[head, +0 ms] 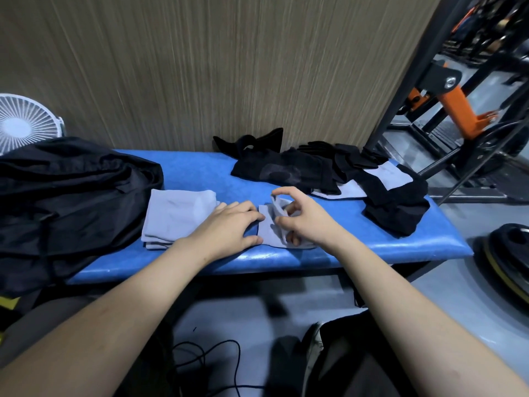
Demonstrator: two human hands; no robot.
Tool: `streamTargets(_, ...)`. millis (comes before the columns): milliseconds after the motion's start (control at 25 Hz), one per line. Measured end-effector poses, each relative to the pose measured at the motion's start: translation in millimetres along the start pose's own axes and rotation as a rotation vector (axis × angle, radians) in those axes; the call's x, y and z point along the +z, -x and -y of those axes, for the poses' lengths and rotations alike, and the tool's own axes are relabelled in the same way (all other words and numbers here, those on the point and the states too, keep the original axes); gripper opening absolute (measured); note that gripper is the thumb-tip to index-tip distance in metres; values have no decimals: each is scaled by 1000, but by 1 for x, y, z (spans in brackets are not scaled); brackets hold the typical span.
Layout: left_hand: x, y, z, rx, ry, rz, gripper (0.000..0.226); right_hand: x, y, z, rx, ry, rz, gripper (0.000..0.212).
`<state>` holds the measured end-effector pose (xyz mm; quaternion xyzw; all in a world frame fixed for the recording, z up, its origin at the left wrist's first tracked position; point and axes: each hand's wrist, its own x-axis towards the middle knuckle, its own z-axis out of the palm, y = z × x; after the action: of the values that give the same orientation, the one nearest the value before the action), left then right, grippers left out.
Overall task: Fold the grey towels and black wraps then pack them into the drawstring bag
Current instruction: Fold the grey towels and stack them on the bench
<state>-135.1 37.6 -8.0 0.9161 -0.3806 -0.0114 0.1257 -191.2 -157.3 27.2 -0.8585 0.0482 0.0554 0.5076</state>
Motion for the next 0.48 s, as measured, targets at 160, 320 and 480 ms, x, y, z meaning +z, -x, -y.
streamTargets(160, -1, 2, 0, 0, 10, -9, 52, 9, -2, 2, 62, -67, 57, 47)
streamTargets(320, -6, 4, -6, -63, 128, -75, 35, 6, 0, 3, 94, -133, 66, 30)
streamTargets(480, 0, 3, -1, -56, 110, -79, 27, -7, 6, 1, 59, -170, 30, 18)
